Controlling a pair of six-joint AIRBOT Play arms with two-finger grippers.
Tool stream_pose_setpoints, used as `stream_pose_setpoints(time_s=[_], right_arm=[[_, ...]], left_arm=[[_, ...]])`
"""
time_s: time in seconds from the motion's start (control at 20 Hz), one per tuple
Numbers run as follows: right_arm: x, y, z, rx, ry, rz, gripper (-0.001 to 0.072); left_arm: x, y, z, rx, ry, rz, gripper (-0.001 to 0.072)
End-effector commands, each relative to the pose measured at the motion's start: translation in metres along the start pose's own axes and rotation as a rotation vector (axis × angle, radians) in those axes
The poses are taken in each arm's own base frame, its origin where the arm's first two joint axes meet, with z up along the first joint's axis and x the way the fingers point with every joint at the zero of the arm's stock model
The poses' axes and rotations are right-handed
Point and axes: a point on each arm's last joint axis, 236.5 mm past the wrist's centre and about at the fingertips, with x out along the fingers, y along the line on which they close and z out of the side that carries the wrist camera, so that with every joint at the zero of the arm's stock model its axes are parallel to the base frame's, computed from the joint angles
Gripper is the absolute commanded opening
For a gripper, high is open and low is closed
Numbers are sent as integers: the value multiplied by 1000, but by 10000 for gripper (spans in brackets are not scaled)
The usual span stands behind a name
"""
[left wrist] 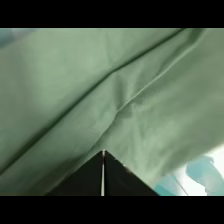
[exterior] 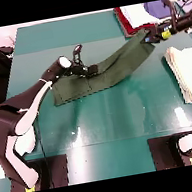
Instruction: Fold the shirts.
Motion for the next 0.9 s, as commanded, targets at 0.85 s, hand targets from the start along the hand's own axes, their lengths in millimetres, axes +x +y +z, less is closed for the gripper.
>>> stream_pose_setpoints(time_s=[0.85], right_arm=[[60, 263, -7, -309, -38, 332, 18]], left_arm=[[-182, 32, 126, 117, -213, 120, 25]])
